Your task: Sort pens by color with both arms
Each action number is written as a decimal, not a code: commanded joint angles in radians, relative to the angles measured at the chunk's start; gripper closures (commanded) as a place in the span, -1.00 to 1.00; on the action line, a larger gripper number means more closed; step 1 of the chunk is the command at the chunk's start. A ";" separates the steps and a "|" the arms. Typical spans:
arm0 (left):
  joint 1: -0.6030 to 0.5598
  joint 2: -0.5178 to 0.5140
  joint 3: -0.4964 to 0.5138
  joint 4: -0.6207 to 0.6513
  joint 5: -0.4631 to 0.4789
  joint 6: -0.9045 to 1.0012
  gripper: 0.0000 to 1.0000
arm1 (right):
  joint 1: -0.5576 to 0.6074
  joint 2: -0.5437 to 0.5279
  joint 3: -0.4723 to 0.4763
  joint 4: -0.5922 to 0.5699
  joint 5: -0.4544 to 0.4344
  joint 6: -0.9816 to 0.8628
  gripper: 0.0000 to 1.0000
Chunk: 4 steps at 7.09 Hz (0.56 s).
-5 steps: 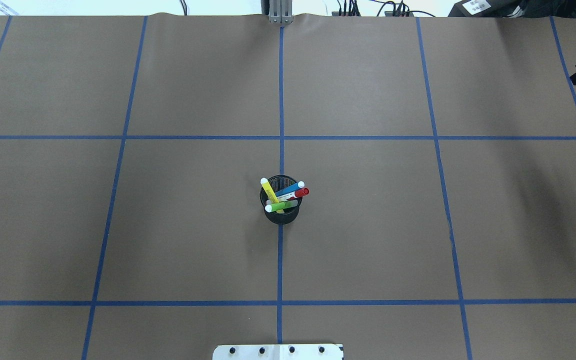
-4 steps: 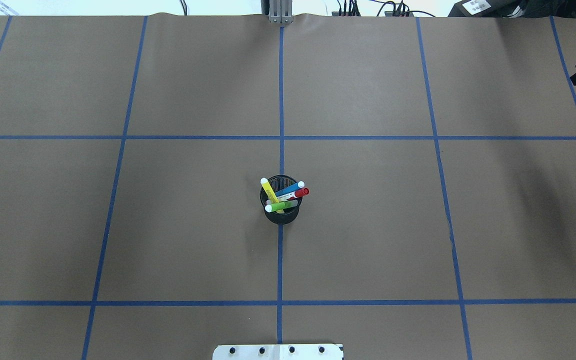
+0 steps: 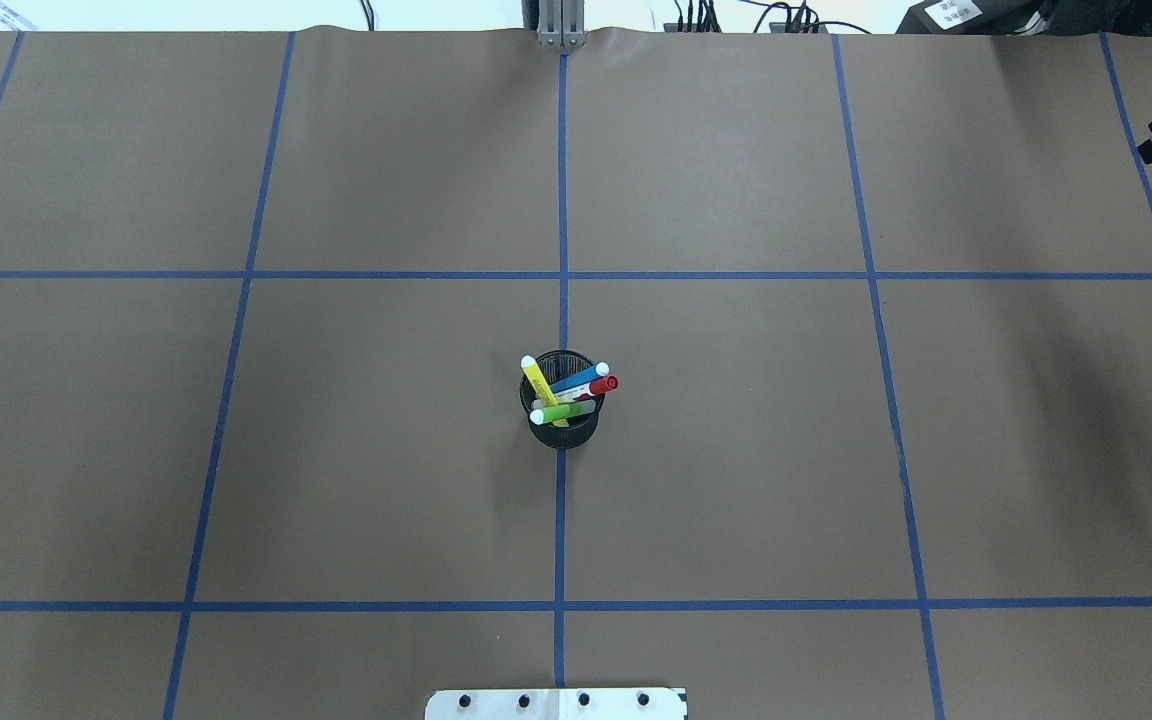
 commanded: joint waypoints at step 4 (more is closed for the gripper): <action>0.001 0.001 -0.001 0.003 0.000 0.000 -0.99 | 0.000 -0.040 0.004 0.083 0.035 0.009 -0.98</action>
